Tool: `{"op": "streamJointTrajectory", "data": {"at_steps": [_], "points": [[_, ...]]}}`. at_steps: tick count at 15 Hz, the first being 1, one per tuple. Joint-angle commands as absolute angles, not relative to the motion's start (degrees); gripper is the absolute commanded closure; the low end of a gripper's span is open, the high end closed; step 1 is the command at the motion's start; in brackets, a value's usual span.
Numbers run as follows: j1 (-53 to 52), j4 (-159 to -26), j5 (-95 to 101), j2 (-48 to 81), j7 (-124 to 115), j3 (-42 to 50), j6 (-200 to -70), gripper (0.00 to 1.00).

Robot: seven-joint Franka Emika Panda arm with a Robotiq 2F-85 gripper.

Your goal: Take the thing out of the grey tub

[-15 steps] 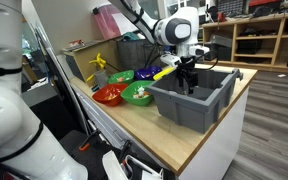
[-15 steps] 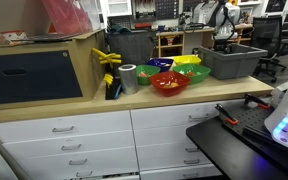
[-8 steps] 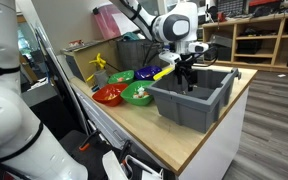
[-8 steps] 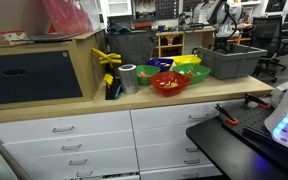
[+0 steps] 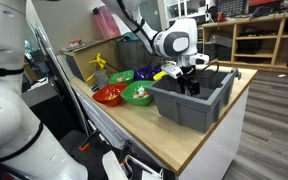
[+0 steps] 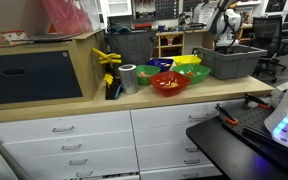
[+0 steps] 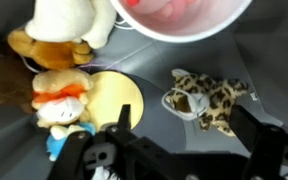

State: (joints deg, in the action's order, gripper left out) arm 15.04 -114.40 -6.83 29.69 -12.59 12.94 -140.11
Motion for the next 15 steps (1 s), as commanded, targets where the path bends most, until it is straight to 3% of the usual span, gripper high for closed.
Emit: {"op": "streamJointTrajectory", "data": {"at_steps": [1,3,4,5,13,15], "points": [[16.01,-113.03,-8.2,32.59,-11.09,12.36,-143.96,0.0],[16.16,-112.95,-8.71,33.52,-11.92,12.41,-144.28,0.0],[16.16,-113.05,-8.98,33.67,-12.19,12.45,-144.1,0.25],[16.25,-113.19,-9.31,33.75,-12.19,12.39,-143.66,0.26],[15.78,-113.08,-8.59,31.31,-12.82,13.49,-141.47,0.88],[15.65,-113.09,-8.16,30.14,-12.55,13.71,-140.92,0.98]]}}
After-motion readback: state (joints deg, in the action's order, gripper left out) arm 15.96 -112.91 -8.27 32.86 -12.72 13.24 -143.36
